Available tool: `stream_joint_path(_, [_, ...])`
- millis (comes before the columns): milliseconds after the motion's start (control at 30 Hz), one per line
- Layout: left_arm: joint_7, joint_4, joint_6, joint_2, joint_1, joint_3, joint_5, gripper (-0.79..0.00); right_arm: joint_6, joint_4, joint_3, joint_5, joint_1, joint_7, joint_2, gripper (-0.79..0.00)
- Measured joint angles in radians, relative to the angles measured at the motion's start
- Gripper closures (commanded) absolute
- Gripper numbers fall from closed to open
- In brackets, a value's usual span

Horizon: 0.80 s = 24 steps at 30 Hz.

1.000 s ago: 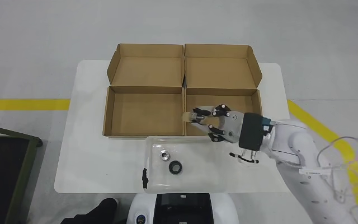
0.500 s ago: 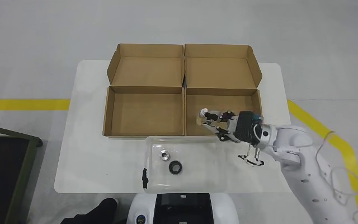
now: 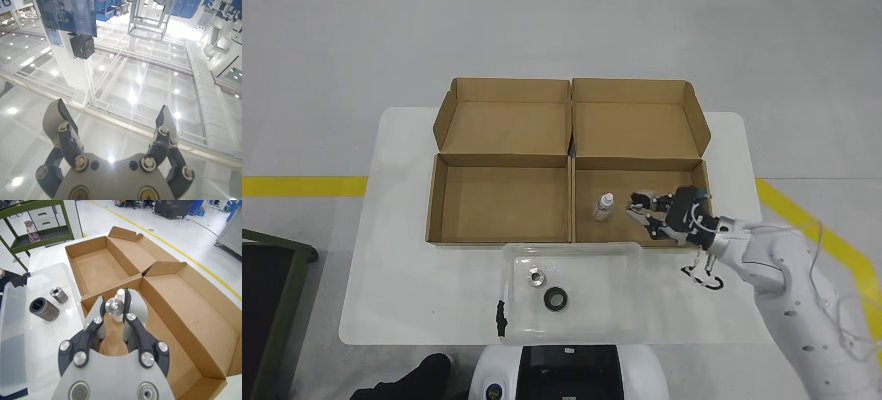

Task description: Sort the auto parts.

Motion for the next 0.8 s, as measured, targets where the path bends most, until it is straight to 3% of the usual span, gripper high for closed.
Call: stream_joint_path(800, [0.000, 0.000, 0.000, 0.000, 0.000, 0.000, 0.000, -0.785, 0.102, 0.222, -0.184, -0.117, 0.192, 0.156, -0.034, 0.000])
